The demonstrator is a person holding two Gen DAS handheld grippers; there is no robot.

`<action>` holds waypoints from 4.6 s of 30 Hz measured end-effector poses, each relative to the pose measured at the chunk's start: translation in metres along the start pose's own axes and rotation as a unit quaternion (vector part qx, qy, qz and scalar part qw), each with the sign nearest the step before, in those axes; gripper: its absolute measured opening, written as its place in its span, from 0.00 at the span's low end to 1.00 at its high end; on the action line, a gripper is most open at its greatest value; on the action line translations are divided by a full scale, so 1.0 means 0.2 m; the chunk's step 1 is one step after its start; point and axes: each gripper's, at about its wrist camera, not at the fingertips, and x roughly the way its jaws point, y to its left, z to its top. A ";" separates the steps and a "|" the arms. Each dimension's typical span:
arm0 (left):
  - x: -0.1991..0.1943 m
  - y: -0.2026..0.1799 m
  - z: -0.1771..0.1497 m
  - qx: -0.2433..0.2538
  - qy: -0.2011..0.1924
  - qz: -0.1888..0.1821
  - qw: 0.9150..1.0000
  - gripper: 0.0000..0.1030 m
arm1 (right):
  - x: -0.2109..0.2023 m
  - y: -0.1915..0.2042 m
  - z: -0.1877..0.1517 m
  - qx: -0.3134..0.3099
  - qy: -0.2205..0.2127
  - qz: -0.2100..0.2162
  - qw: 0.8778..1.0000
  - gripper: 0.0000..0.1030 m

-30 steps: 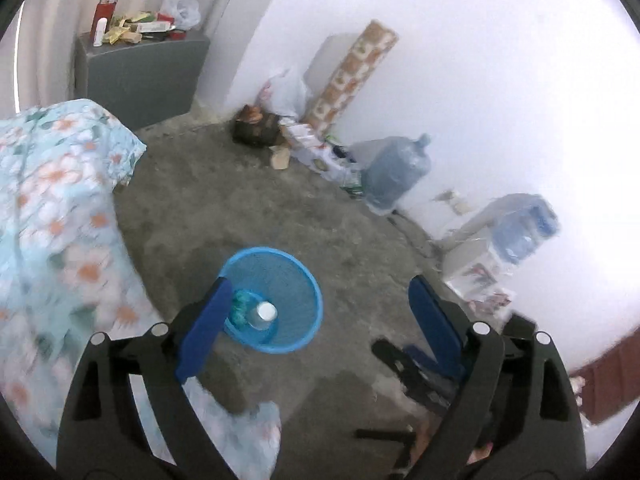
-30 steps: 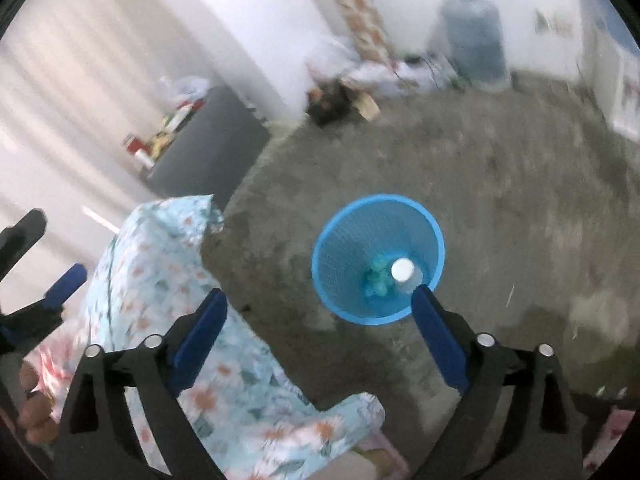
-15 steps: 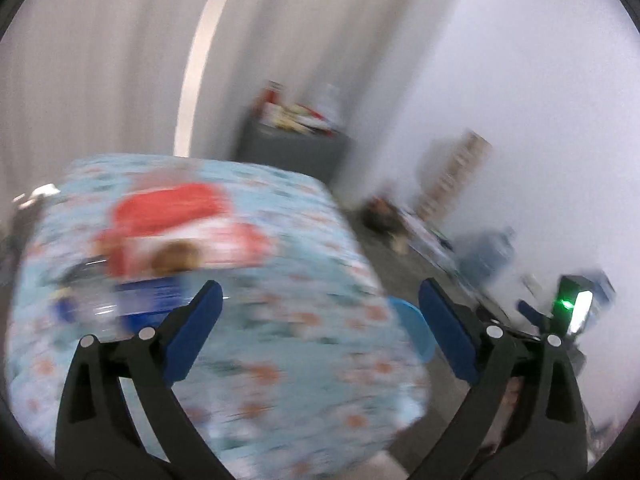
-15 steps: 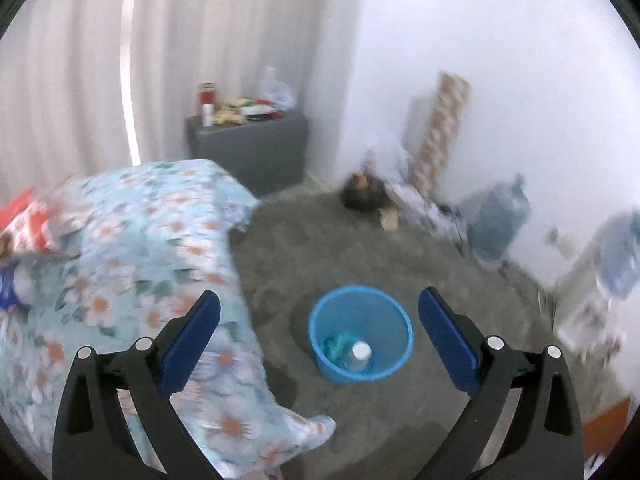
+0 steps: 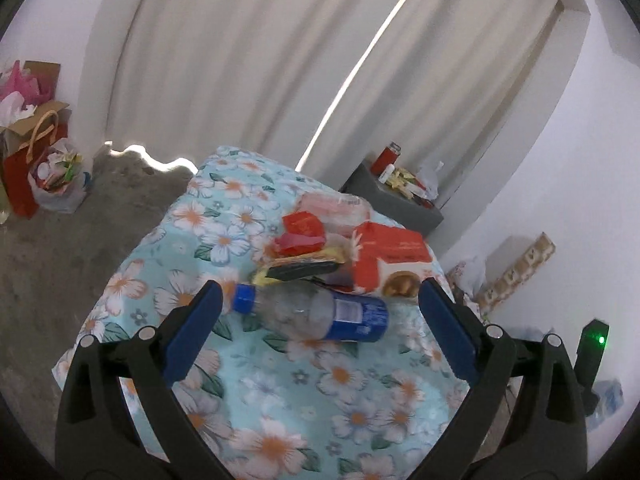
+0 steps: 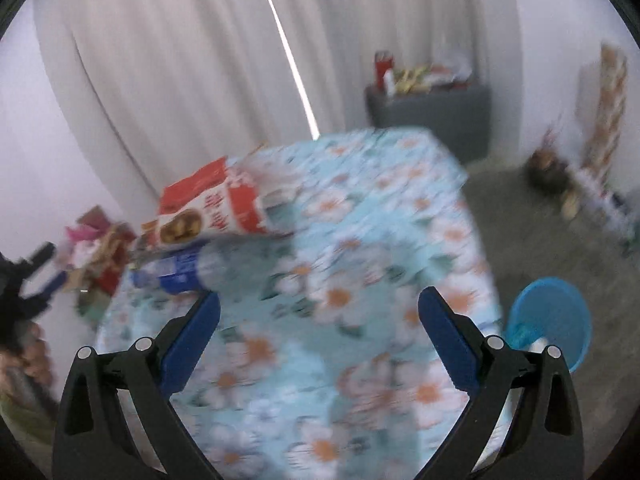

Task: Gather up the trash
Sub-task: 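Move both tools back over the bed toward the snack bag and bottle, then grasp a red wrapper with the left tool while the right tool grasps another red wrapper, then carry both red wrappers to the blue wastebasket and open both tools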

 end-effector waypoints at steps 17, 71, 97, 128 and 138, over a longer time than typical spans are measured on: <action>0.51 -0.16 -0.07 0.257 0.055 0.093 0.960 0.55 | 0.17 0.05 0.09 0.057 0.044 0.047 0.996 0.93; 0.18 0.00 0.05 0.129 0.015 0.063 0.989 0.00 | 0.16 0.14 0.39 0.048 0.028 0.134 0.989 0.82; -0.17 0.50 0.12 0.014 -0.036 0.189 0.981 0.00 | 1.70 1.49 0.58 -0.345 0.443 0.014 0.827 0.58; -0.31 0.33 0.12 0.045 -0.068 0.165 0.983 0.00 | 0.99 1.34 1.02 -0.235 0.272 0.169 0.918 0.04; -0.34 0.06 0.14 0.087 -0.076 0.090 0.989 0.00 | 0.36 0.99 1.10 -0.170 0.156 0.249 0.941 0.04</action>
